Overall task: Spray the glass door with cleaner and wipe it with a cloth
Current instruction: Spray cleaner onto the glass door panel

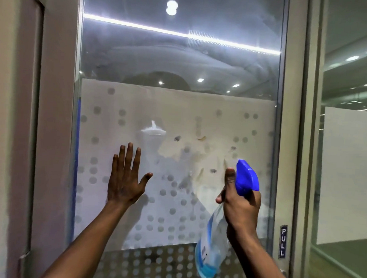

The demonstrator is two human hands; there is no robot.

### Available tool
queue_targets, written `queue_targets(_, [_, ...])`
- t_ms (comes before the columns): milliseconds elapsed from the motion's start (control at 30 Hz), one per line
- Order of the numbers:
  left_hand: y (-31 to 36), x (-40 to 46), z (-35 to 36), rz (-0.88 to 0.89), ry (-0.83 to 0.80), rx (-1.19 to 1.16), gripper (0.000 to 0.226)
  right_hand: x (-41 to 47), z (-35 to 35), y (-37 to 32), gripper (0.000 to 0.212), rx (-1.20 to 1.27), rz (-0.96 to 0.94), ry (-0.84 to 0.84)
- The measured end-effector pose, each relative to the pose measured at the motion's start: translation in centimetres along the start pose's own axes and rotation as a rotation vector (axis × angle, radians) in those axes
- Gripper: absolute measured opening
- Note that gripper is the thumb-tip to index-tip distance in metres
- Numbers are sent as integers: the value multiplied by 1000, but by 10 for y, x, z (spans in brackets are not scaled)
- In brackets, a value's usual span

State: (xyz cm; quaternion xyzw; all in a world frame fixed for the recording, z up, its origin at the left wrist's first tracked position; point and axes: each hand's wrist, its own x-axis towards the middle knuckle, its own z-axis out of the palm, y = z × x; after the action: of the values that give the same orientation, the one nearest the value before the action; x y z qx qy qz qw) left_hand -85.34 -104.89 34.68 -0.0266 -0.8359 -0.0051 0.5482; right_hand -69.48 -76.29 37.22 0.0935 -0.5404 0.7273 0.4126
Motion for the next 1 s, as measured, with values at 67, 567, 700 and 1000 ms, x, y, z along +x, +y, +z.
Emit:
queue_targets(67, [0, 0, 1, 5, 8, -6, 88, 12, -4, -3, 35, 22, -9, 73])
queue_targets(567, [2, 0, 2, 2, 13, -14, 88, 24, 10, -8, 30, 32, -41, -124])
queue_targets(700, [1, 0, 1, 3, 6, -9, 87, 16, 40, -6, 54, -42, -74, -218])
queue_targets(1000, [-1, 1, 0, -4, -15, -8, 89, -6, 73, -11, 49, -52, -32, -375])
